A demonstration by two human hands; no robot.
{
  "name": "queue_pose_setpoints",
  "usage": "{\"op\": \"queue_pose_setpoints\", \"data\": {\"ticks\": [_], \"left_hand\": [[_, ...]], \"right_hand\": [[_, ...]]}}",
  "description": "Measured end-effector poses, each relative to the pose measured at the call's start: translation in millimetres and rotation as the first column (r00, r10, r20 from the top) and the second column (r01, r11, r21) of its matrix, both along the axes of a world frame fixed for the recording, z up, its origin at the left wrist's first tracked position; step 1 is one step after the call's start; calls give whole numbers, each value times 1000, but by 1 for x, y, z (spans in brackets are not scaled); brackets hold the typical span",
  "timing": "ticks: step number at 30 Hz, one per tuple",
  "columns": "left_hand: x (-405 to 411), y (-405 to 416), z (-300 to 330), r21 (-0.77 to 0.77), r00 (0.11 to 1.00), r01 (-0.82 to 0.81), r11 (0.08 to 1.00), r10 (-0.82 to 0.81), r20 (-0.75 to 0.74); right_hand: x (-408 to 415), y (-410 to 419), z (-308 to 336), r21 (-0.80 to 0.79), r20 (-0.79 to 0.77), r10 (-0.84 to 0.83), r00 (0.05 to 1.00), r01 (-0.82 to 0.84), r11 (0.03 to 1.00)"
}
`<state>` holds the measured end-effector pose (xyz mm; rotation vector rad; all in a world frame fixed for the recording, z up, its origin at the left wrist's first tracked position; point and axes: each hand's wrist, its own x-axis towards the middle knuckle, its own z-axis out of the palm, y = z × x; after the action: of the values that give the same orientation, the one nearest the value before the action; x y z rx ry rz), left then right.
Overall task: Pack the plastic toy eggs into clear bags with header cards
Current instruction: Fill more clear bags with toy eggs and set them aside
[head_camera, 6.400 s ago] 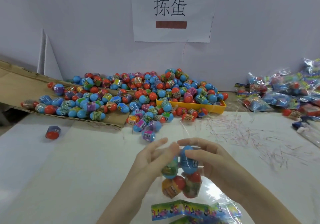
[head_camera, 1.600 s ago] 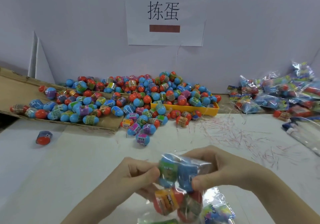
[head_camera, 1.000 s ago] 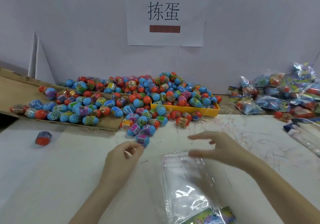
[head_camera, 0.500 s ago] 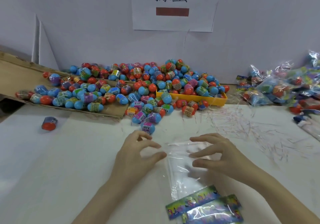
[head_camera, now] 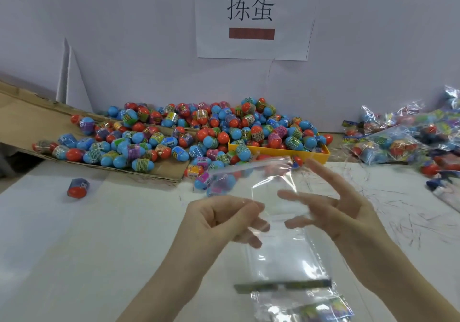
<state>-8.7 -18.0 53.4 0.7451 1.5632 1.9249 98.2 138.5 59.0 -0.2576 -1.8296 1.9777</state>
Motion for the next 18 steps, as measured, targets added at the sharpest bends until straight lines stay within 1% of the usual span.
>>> {"op": "queue_pose_setpoints", "data": {"ticks": [2,5,9,11,12,13,14,15,16,17,18], "left_hand": [[3,-2,3,-21,998,51,998,-52,-44],[5,-4,4,-37,996,67,997,-69,-53],[8,-5,8,-31,994,91,995,-92,-64],[11,-5,10,-16,996,52,999,-53,-78],[12,-5,11,-10,995,15,1000,-16,-98],[14,-5,12,-11,990,-34,999,33,-135],[16,-6,13,-14,979,-90,996,86,-183],[17,-6,14,-11,963,-140,990,134,-232],[18,-7,15,-3,947,-178,984,170,-273],[19,-7,16,9,931,-204,979,196,-308],[20,-8,17,19,917,-221,975,214,-337]], "right_hand": [[-1,-4,6,-59,6,5,1000,-4,998],[-1,-9,12,-124,-43,-15,999,10,992],[1,-12,14,-124,-85,-18,996,7,992],[1,-16,13,-101,-104,-37,994,26,994],[1,-19,12,-44,-127,-77,989,72,996],[1,-21,11,103,-169,-150,974,169,980],[1,-23,12,318,-244,-232,942,304,898],[2,-24,14,504,-342,-264,902,413,759],[3,-25,15,630,-434,-239,869,482,609],[3,-27,15,709,-487,-191,852,514,482],[5,-28,15,763,-504,-156,849,523,381]]}}
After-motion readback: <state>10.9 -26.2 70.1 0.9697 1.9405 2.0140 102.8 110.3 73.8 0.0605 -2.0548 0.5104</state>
